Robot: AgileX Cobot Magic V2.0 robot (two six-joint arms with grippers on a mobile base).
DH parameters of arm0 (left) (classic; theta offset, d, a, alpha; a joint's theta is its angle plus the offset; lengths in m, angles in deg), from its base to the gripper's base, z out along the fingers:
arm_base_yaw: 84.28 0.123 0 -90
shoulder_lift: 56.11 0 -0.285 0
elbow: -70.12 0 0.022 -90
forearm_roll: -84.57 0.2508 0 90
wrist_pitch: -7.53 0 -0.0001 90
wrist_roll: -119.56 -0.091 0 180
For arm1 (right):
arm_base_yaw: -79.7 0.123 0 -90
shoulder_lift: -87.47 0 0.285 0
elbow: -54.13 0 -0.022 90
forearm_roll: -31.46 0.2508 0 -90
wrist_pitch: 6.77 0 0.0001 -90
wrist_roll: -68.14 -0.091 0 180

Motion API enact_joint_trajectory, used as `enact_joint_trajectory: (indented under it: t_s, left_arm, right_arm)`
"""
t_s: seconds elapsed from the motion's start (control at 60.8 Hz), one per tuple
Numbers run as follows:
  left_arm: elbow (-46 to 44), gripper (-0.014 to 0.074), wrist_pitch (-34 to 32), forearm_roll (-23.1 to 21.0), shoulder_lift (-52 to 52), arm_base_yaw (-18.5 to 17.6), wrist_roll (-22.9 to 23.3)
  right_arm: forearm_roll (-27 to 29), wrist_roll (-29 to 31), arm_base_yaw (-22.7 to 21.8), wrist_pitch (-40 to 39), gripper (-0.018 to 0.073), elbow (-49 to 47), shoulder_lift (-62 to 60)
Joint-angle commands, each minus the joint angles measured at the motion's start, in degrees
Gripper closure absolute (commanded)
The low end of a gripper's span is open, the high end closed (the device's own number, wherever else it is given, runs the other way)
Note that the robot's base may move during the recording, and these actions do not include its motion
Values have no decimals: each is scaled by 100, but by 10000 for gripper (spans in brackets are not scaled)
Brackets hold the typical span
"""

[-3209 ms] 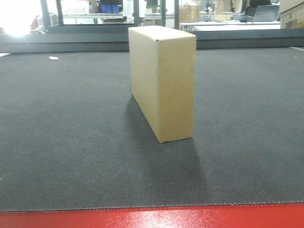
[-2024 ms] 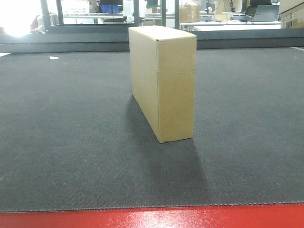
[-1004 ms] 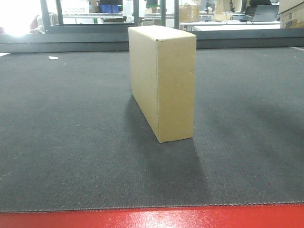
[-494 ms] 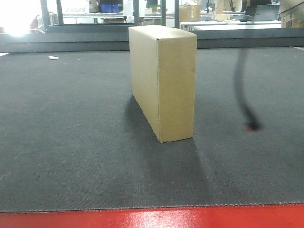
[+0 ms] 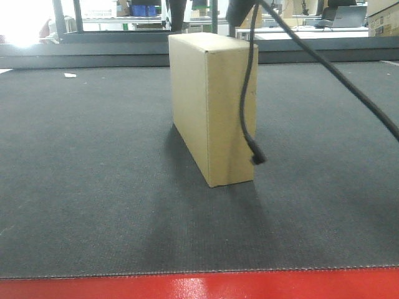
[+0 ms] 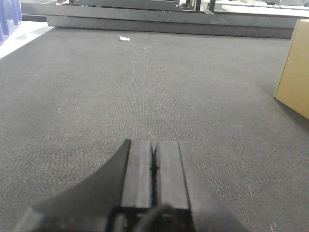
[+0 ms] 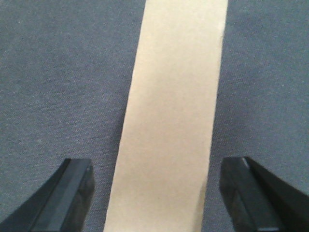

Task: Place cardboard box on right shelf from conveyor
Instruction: 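Close the right gripper on the box top edge and lift it, then raise the held box with the right gripper clear of the conveyor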

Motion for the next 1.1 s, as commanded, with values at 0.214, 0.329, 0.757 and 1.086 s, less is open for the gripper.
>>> enact_joint_trajectory:
  t_s: [0.214,0.329,0.757,1.086]
  left_arm:
    - [54,713,-496,-34,-82,-6,-1]
    - [54,712,-496,-34,-82,-6,-1]
    - [54,713,-496,-34,-82,-6,-1]
    - [54,712,-496,-34,-82,-6,-1]
  right_arm:
    - [-158,-15,-66,-340,-66,-208,82]
    - [-174,-15,-89,-333,-62,-195,196]
    - [-222,-15,-197,-314,342,-200,-91]
    - [-776,-10,-576,-18,342,652,-1264]
